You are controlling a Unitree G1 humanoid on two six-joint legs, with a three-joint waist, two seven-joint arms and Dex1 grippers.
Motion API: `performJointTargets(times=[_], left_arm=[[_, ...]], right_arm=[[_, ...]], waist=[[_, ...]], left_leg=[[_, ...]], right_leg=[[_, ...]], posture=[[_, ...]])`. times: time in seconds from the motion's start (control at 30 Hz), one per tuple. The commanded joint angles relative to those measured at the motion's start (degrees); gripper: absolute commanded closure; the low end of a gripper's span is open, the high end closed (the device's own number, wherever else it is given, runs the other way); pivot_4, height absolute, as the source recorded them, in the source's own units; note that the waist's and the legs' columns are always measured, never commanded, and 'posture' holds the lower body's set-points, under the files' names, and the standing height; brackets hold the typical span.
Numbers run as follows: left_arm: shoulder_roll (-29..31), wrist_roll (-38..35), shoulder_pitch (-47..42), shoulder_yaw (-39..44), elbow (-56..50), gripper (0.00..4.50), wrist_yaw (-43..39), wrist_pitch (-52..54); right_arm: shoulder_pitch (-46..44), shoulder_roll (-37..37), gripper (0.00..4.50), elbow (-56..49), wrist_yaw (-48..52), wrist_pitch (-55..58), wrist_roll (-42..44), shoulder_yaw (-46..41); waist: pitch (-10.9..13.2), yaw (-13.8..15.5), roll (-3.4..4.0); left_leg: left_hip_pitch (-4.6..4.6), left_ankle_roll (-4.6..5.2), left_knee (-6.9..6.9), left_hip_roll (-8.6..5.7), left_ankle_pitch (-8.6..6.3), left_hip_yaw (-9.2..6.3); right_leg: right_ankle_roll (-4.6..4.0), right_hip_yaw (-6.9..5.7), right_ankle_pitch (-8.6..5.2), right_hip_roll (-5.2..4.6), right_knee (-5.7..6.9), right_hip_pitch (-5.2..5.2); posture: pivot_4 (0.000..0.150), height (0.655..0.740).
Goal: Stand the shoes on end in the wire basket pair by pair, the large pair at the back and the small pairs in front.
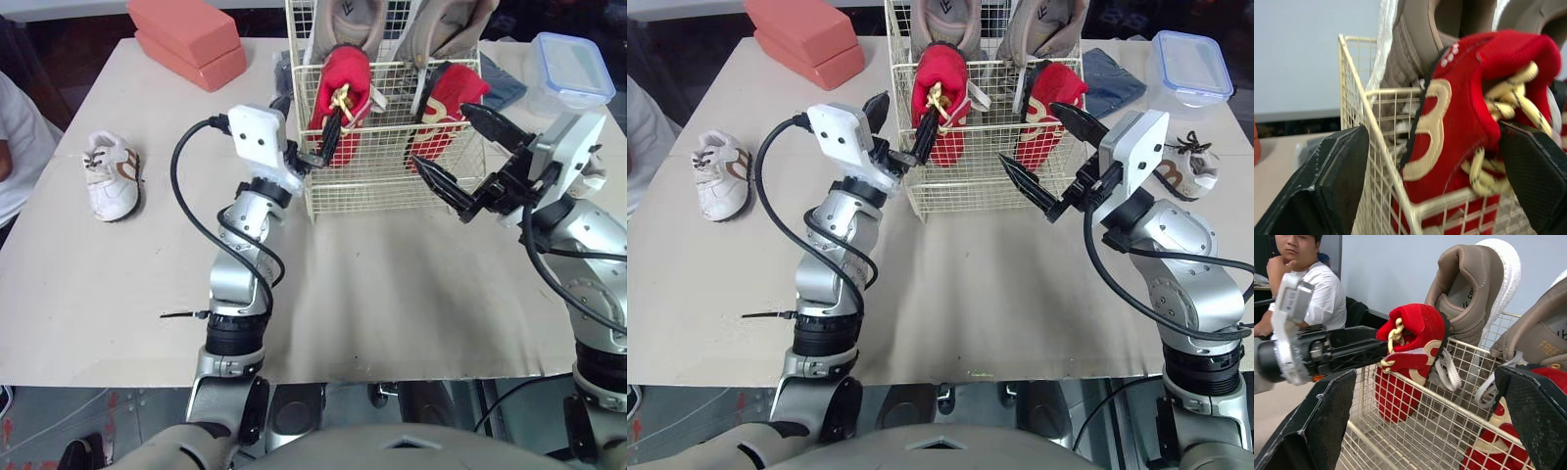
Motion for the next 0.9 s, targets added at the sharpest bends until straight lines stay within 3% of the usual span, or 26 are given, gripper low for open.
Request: performJointTargets(times=[0.03, 0.37, 0.6, 0.9], left_arm=[[0.71, -1.95, 2.52, 1.08, -4.5, 0.07, 0.02, 4.13], [2.12, -11.94, 6.06, 4.66, -12.93, 0.07, -4.82, 6.81], [13.99, -21.9, 0.01, 9.52, -14.09, 0.07, -17.04, 9.33], [31.33, -40.67, -6.57, 14.53, -14.91, 0.07, -27.6, 24.57]], right_arm=[[-0.76, -0.03, 0.0, -1.0, -0.05, -1.28, 0.03, -1.57], [-0.5, -1.83, 0.0, 4.68, 1.67, -3.05, -0.6, -5.48], [-0.93, -6.65, 0.0, 18.37, 3.22, -6.53, -2.79, -14.11], [-3.45, -16.71, 0.0, 46.27, 7.31, -12.9, -9.71, -17.74]], waist=[[0.0, -0.01, 0.01], [0.0, 0.08, 0.01], [0.01, 0.09, 0.01], [0.03, -0.23, 0.08]], left_leg=[[0.0, 0.0, 0.0, 0.0, 0.0, -0.01], [-0.07, 0.0, 0.0, 0.02, 0.0, -0.01], [-0.04, 0.0, -0.02, -0.02, 0.0, 0.03], [0.01, -0.01, -0.11, -0.01, 0.0, 0.22]], right_leg=[[0.0, -0.01, 0.0, 0.0, 0.0, 0.0], [0.0, -0.02, 0.0, 0.01, -0.04, -0.03], [-0.01, -0.01, -0.01, 0.05, -0.03, -0.03], [0.0, 0.19, -0.01, 0.07, -0.1, -0.08]], posture=[[0.15, 0.686], [0.15, 0.686], [0.15, 0.686], [0.15, 0.686]])
